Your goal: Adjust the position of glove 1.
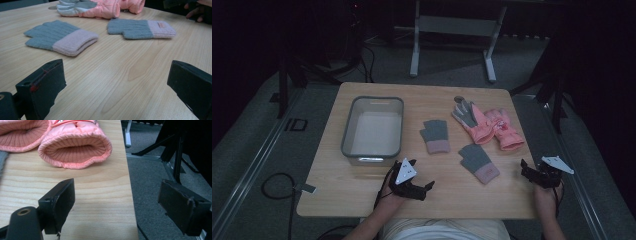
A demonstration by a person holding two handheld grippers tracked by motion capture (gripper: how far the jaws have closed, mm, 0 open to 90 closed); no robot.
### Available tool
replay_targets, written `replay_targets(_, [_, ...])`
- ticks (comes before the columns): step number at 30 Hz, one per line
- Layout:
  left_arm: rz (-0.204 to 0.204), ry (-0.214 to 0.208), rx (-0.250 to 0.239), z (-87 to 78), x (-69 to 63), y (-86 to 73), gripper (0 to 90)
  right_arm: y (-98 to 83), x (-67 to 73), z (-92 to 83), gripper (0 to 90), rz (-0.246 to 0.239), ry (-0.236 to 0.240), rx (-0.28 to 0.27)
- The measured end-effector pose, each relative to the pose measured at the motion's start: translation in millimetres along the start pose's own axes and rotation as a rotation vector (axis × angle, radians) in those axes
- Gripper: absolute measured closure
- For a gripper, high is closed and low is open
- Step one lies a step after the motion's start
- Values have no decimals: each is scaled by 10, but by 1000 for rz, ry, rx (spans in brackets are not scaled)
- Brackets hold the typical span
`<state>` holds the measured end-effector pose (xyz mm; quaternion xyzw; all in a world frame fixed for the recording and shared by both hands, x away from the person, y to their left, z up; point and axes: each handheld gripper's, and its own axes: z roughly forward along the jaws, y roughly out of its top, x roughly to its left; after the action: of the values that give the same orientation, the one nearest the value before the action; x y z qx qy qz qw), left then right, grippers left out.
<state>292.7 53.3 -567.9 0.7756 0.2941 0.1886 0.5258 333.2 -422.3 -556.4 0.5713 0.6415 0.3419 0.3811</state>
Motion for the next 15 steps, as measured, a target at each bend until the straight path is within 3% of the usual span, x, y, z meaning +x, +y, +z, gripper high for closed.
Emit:
replay_targets(4, [8, 15, -6, -1, -19, -1, 10, 2, 1, 4, 140, 1, -7, 5])
replay_targets(8, [9, 22, -10, -3, -23, -3, 10, 8, 31, 17, 140, -34, -17, 17])
replay_targets(15, [31, 43, -1, 5, -53, 0, 10, 5, 27, 14, 140, -27, -16, 15])
